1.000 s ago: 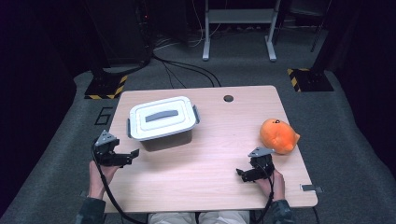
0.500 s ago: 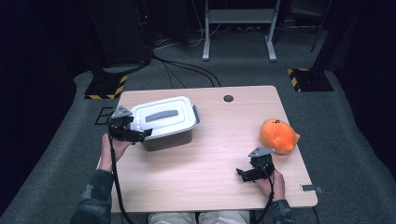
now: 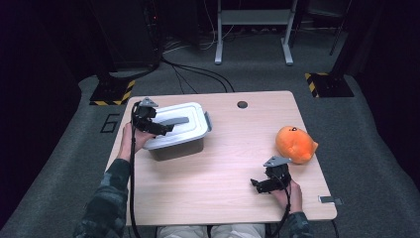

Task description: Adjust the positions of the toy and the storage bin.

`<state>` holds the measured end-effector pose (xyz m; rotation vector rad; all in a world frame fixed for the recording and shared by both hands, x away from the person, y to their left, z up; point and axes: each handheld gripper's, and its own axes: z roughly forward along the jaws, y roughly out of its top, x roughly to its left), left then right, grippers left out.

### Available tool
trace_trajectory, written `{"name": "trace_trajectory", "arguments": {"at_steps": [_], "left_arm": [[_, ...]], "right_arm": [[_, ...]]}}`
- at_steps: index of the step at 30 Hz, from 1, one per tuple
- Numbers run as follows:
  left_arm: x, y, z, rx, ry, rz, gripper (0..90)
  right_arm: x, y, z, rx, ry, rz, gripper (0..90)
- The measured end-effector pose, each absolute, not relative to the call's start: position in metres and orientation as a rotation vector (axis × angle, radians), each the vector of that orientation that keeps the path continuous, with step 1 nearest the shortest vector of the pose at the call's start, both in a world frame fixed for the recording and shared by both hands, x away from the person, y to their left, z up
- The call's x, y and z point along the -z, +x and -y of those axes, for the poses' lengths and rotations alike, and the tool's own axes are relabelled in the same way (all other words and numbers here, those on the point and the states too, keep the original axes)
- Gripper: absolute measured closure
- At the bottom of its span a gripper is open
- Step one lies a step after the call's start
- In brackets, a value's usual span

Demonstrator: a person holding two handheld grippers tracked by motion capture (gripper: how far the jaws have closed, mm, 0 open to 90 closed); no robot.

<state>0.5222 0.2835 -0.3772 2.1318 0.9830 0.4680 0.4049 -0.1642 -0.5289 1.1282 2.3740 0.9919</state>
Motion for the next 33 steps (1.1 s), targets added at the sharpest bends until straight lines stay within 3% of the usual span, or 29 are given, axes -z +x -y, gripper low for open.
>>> {"name": "trace_trajectory", "arguments": {"at_steps": [4, 15, 17, 33], "left_arm": [[0.378, 0.527, -0.277, -0.512, 2.175, -0.976, 14.9], [0.384, 0.534, -0.269, -0.453, 2.211, -0.917, 39.7], [0.385, 0.537, -0.269, -0.464, 2.224, -0.94, 48.9], [0.386, 0.537, -0.263, -0.346, 2.227, -0.853, 61.0]], "right_arm": [[0.529, 0.405, 0.164, -0.994, 1.116, -2.375, 2.1], [0.529, 0.405, 0.165, -0.993, 1.115, -2.374, 2.6], [0.529, 0.405, 0.165, -0.998, 1.112, -2.374, 3.0], [0.529, 0.405, 0.164, -0.998, 1.117, -2.371, 3.4]]}}
